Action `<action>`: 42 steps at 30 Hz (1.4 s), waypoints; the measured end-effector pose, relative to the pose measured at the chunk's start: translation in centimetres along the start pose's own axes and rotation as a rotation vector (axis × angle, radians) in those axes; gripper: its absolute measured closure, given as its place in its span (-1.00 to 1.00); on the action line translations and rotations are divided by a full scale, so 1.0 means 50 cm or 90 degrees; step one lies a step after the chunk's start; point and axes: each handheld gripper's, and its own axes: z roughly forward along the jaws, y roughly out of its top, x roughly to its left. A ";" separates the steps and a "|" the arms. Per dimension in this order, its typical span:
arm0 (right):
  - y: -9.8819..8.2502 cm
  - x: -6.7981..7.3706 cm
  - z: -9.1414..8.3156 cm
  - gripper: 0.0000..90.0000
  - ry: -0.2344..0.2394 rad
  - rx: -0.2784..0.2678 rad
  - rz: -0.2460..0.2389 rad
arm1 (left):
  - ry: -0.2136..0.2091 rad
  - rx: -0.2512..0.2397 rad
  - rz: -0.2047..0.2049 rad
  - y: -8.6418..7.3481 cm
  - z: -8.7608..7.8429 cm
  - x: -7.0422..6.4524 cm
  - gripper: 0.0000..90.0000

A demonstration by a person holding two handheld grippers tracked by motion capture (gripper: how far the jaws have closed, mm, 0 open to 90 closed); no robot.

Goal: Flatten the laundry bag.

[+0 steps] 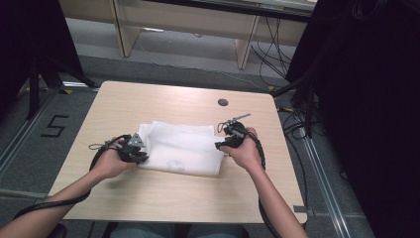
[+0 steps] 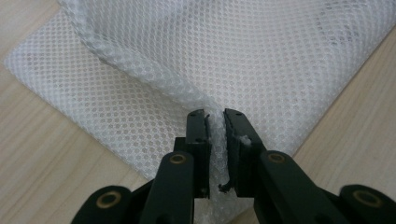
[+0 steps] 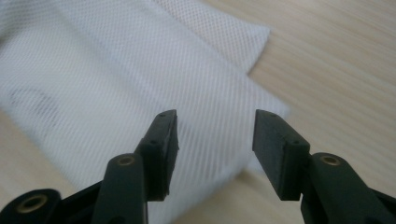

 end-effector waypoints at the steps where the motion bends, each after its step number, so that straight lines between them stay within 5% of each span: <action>1: 0.010 -0.002 0.016 0.12 0.005 0.004 0.002 | 0.007 -0.006 0.003 -0.002 0.002 0.000 0.78; 10: 0.073 -0.007 0.113 0.00 -0.023 0.020 -0.031 | 0.015 -0.008 0.021 -0.002 0.004 0.000 0.77; 21: 0.077 -0.013 0.185 -0.04 -0.017 0.062 -0.022 | 0.023 -0.008 0.021 0.001 0.008 -0.003 0.77; 33: 0.074 0.005 0.183 0.93 -0.005 0.074 -0.099 | 0.014 0.006 0.018 0.004 0.006 0.000 0.76; 42: 0.087 0.026 0.158 0.99 -0.021 0.080 -0.133 | 0.026 -0.018 -0.018 0.002 0.011 -0.001 0.72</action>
